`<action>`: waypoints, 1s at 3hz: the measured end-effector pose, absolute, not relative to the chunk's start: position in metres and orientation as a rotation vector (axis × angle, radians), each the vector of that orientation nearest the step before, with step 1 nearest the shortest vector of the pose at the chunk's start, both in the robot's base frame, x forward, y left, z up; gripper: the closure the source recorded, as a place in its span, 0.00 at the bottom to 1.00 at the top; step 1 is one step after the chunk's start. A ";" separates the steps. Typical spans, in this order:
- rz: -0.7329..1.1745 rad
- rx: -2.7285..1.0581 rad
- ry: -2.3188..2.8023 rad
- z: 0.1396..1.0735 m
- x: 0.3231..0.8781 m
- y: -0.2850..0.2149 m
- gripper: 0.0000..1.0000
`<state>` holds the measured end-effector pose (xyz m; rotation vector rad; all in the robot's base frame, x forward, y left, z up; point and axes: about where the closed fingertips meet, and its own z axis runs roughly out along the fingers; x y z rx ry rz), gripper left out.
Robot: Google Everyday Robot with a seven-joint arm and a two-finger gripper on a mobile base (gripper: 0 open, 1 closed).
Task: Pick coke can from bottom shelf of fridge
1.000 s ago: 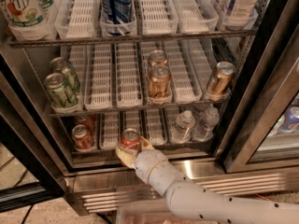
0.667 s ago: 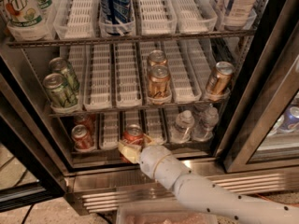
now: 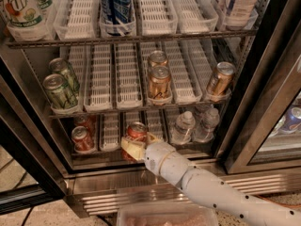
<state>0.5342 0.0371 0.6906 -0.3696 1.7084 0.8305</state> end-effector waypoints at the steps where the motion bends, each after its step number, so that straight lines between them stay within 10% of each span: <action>1: 0.872 -0.404 1.733 0.688 0.531 0.039 1.00; 3: 0.982 -0.572 1.845 0.680 0.514 0.030 1.00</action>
Offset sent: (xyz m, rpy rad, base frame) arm -0.0389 -0.0073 -0.0209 -0.1099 0.2030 0.3237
